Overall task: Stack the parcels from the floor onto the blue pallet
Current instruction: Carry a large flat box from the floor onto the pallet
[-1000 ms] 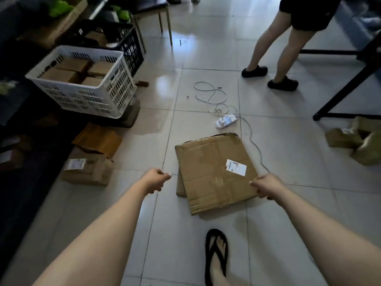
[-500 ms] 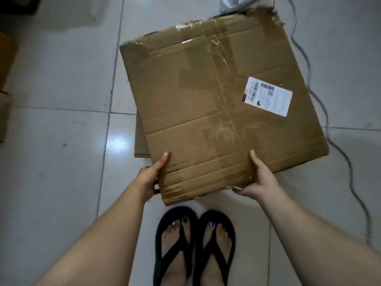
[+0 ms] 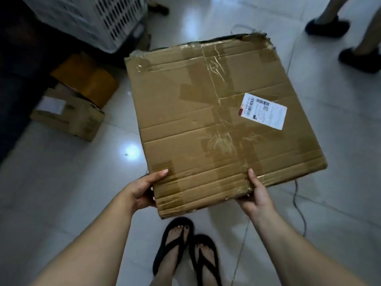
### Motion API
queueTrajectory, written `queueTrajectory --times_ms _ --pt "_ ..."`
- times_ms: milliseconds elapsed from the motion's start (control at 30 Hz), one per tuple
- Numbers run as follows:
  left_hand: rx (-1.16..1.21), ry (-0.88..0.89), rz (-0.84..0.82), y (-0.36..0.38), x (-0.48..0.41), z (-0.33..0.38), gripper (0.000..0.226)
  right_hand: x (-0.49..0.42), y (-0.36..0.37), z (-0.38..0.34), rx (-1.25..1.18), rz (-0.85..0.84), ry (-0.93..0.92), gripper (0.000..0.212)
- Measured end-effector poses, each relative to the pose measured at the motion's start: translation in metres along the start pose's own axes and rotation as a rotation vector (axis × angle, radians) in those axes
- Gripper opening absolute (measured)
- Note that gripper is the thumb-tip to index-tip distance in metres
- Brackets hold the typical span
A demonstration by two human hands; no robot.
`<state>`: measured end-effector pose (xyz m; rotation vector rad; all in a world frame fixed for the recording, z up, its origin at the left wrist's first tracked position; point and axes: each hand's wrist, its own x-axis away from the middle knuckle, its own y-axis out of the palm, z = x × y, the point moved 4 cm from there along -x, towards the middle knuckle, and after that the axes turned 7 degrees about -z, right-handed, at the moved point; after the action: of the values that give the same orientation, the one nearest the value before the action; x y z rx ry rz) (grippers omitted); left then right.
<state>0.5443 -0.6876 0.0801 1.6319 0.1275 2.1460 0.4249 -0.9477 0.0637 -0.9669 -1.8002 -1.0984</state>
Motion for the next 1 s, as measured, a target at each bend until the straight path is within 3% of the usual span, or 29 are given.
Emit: queueTrajectory --times_ms 167,267,300,433,567,667,767,1000 --pt "0.125 0.261 0.096 0.000 0.159 0.062 0.119 0.110 0.135 -0.037 0.175 -0.253 -0.044 0.026" --pt "0.234 0.406 0.127 -0.006 0.250 0.075 0.079 0.181 0.209 -0.038 0.295 -0.425 -0.068 0.020" --pt "0.270 0.455 0.146 -0.013 0.279 0.076 0.079 0.205 0.230 -0.033 0.325 -0.464 -0.077 0.023" --pt "0.310 0.605 0.250 -0.047 0.389 0.063 0.128 0.285 0.300 0.009 0.414 -0.590 -0.106 0.042" --pt "0.399 0.697 0.393 -0.111 0.495 0.012 0.106 0.355 0.350 0.103 0.511 -0.741 -0.018 0.028" --pt "0.481 0.712 0.514 -0.164 0.563 -0.053 0.082 0.403 0.377 0.192 0.592 -0.838 0.078 0.041" --pt "0.519 0.689 0.639 -0.214 0.621 -0.140 0.083 0.448 0.389 0.294 0.747 -0.913 0.176 0.058" --pt "0.778 0.699 0.759 -0.309 0.697 -0.348 0.074 0.522 0.376 0.526 1.120 -1.021 0.289 0.064"
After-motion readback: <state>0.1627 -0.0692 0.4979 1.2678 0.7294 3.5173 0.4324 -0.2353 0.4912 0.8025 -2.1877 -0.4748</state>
